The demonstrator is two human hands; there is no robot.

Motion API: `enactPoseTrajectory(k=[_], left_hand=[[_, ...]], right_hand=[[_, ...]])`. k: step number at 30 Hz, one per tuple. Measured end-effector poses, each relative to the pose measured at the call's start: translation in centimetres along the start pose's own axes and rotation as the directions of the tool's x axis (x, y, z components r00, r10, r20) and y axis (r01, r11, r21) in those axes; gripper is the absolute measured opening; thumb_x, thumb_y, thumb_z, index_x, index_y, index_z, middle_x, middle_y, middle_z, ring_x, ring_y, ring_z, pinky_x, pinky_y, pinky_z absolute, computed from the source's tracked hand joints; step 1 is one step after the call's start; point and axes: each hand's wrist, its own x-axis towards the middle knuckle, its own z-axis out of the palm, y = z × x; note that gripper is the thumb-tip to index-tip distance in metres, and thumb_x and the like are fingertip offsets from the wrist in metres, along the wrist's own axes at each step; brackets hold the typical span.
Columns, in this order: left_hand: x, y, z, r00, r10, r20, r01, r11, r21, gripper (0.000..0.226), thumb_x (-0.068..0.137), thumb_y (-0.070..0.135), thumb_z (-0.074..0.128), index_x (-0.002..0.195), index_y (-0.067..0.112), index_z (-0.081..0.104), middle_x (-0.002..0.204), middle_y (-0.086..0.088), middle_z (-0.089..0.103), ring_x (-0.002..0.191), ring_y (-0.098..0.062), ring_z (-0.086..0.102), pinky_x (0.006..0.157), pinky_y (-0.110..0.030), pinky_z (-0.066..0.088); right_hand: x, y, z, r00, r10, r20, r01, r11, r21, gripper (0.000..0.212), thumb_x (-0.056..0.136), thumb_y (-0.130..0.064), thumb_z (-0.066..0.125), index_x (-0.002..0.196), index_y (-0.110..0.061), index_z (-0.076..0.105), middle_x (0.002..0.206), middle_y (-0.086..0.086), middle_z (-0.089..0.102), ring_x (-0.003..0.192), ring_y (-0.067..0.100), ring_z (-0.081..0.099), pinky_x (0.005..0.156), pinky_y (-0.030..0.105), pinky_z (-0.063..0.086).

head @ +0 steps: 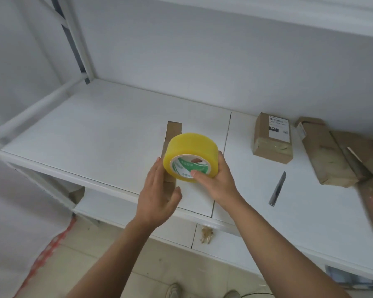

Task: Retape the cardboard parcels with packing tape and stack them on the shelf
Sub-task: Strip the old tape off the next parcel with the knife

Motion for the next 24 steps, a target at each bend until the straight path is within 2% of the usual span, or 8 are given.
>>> enactPoseTrajectory(k=[2,4,9,15,20,22,24], left_hand=[[0.1,-0.6,0.5,0.999,0.000,-0.035,0.005,0.988,0.152,0.071,0.087,0.045,0.053,0.150,0.016,0.037,0.149,-0.002,0.047,0.136,-0.022,0.046,0.091,-0.038,0.056],[0.2,-0.9,0.7,0.997,0.046,-0.069,-0.031,0.978,0.204,0.066,0.090,0.044,0.056,0.145,0.012,0.044,0.143,-0.004,0.053,0.126,-0.023,0.056,0.080,-0.040,0.060],[0.2,-0.7,0.8,0.988,0.104,-0.116,-0.078,0.974,0.212,0.058,0.091,0.038,0.056,0.143,0.012,0.044,0.138,-0.006,0.057,0.104,-0.025,0.066,0.065,-0.037,0.060],[0.1,-0.7,1.2,0.987,0.116,-0.108,-0.088,0.968,0.237,0.064,0.093,0.039,0.053,0.147,0.008,0.041,0.145,-0.008,0.051,0.081,-0.028,0.071,0.056,-0.033,0.056],[0.0,-0.8,1.2,0.989,0.115,-0.088,-0.093,0.971,0.222,0.067,0.094,0.043,0.050,0.151,0.014,0.031,0.149,-0.008,0.048,0.075,-0.027,0.072,0.053,-0.037,0.059],[-0.1,-0.7,1.1,0.989,0.097,-0.107,-0.073,0.974,0.213,0.067,0.094,0.043,0.049,0.151,0.015,0.030,0.148,-0.010,0.048,0.079,-0.031,0.072,0.053,-0.039,0.059],[0.0,-0.6,1.0,0.987,0.102,-0.123,-0.075,0.975,0.211,0.066,0.094,0.043,0.049,0.150,0.014,0.031,0.148,-0.011,0.049,0.087,-0.033,0.072,0.054,-0.040,0.059]], right_hand=[[-0.1,-0.1,0.0,1.000,0.003,-0.002,-0.003,1.000,-0.021,0.045,0.083,-0.012,0.079,0.115,-0.029,0.050,0.108,-0.006,0.065,0.096,0.001,0.065,0.075,0.016,0.052],[-0.1,-0.3,0.1,1.000,-0.017,0.004,0.017,0.998,-0.057,0.045,0.084,-0.012,0.078,0.114,-0.029,0.048,0.105,-0.010,0.062,0.089,-0.008,0.062,0.070,0.011,0.050],[0.1,-0.6,-0.3,0.998,-0.065,0.013,0.066,0.982,-0.175,0.043,0.084,-0.015,0.078,0.114,-0.023,0.048,0.102,-0.003,0.063,0.091,0.007,0.064,0.072,0.022,0.055],[-0.4,-0.4,-1.3,0.998,-0.066,0.011,0.067,0.978,-0.196,0.042,0.083,-0.013,0.077,0.112,-0.024,0.047,0.096,-0.009,0.061,0.088,0.004,0.062,0.071,0.025,0.057],[-0.5,-0.2,-1.8,0.998,-0.056,0.018,0.059,0.976,-0.210,0.045,0.082,-0.016,0.078,0.113,-0.023,0.047,0.096,-0.009,0.060,0.087,0.003,0.062,0.066,0.017,0.054],[-0.4,0.1,-2.1,0.999,-0.049,0.014,0.051,0.969,-0.241,0.046,0.077,-0.026,0.077,0.112,-0.024,0.046,0.094,-0.006,0.060,0.083,0.005,0.062,0.062,0.016,0.051],[-0.5,0.8,-2.4,1.000,-0.022,-0.003,0.020,0.969,-0.247,0.047,0.078,-0.027,0.075,0.114,-0.024,0.046,0.097,-0.002,0.062,0.086,0.009,0.063,0.063,0.016,0.051]])
